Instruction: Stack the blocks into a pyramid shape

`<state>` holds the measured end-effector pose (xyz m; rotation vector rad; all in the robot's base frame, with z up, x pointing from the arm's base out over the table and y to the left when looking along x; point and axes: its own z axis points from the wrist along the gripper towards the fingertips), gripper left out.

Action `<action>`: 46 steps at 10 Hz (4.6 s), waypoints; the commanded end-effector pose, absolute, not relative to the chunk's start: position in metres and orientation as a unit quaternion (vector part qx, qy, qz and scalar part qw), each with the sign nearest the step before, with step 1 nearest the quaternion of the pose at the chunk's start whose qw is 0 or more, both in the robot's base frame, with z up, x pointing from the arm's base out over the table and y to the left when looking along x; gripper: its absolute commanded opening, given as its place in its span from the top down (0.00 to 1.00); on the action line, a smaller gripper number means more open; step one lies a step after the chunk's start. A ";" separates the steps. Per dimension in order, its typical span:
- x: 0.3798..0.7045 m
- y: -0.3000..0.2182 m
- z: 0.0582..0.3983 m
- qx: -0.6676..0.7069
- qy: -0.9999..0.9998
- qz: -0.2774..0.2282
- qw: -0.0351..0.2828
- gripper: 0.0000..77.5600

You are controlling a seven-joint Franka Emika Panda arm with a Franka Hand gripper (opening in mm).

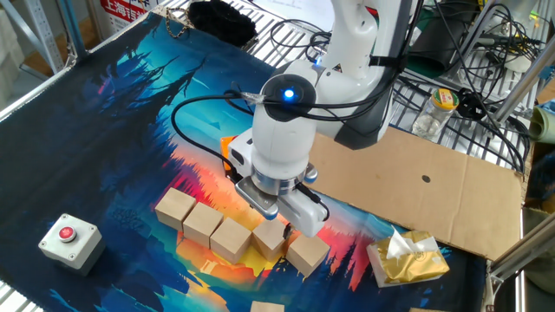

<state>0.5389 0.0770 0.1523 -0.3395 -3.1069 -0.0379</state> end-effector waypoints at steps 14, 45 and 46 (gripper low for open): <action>0.534 0.095 0.104 -0.143 -0.990 0.009 -0.013 0.00; 0.538 0.090 0.099 -0.141 -0.990 0.008 -0.018 0.98; 0.538 0.090 0.099 -0.141 -0.990 0.008 -0.018 0.98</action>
